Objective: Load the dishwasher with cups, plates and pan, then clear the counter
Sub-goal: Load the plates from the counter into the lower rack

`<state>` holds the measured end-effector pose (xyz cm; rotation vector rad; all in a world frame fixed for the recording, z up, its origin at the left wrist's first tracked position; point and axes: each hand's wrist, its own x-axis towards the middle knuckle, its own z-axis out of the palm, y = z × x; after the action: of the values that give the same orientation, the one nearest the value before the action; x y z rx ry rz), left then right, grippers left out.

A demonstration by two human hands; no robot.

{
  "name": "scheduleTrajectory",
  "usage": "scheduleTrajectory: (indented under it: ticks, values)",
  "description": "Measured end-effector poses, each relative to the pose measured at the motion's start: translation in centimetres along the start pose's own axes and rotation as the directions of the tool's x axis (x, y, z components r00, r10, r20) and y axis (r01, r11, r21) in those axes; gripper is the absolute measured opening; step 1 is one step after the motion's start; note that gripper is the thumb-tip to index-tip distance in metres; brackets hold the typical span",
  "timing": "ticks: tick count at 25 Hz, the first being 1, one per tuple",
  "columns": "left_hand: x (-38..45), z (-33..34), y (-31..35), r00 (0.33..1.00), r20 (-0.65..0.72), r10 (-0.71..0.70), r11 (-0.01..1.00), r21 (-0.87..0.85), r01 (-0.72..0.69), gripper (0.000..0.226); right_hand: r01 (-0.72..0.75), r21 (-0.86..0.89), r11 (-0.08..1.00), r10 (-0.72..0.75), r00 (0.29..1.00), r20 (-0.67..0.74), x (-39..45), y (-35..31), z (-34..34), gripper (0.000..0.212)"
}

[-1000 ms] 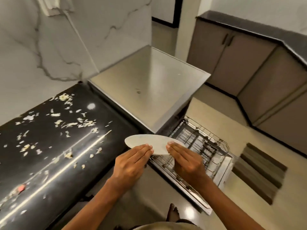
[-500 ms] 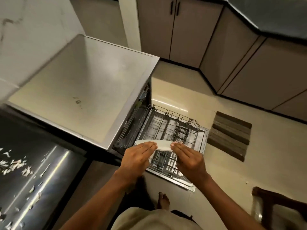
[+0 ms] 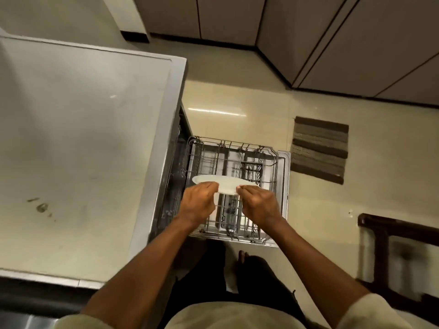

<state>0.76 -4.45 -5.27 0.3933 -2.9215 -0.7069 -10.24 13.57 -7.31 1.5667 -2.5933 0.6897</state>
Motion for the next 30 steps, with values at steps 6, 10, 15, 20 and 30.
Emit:
scheduleTrajectory:
  ticks: [6,10,15,20,30]
  values:
    - [6.8,4.8,-4.2,0.996,0.008,-0.091,0.994,-0.059,0.092,0.036,-0.141,0.002,0.99,0.14,0.985,0.103,3.5,4.0,6.4,0.033]
    - [9.2,9.0,-7.3,0.977,-0.025,-0.213,0.972,-0.105,0.209,0.032,-0.229,0.033,0.973,0.222,0.964,0.143,5.4,7.6,11.0,0.024]
    - [12.0,12.6,-10.4,0.926,-0.057,-0.374,0.918,-0.164,0.361,0.035,-0.181,0.08,0.98,0.167,0.974,0.156,8.7,11.4,15.5,0.017]
    - [15.7,16.0,-14.3,0.919,-0.101,-0.381,0.924,-0.086,0.374,0.031,-0.187,0.127,0.974,0.173,0.978,0.116,11.8,14.8,20.8,0.018]
    - [19.8,20.7,-19.4,0.949,-0.063,-0.309,0.951,-0.028,0.308,0.021,-0.231,0.126,0.965,0.22,0.971,0.096,14.4,18.0,26.7,0.021]
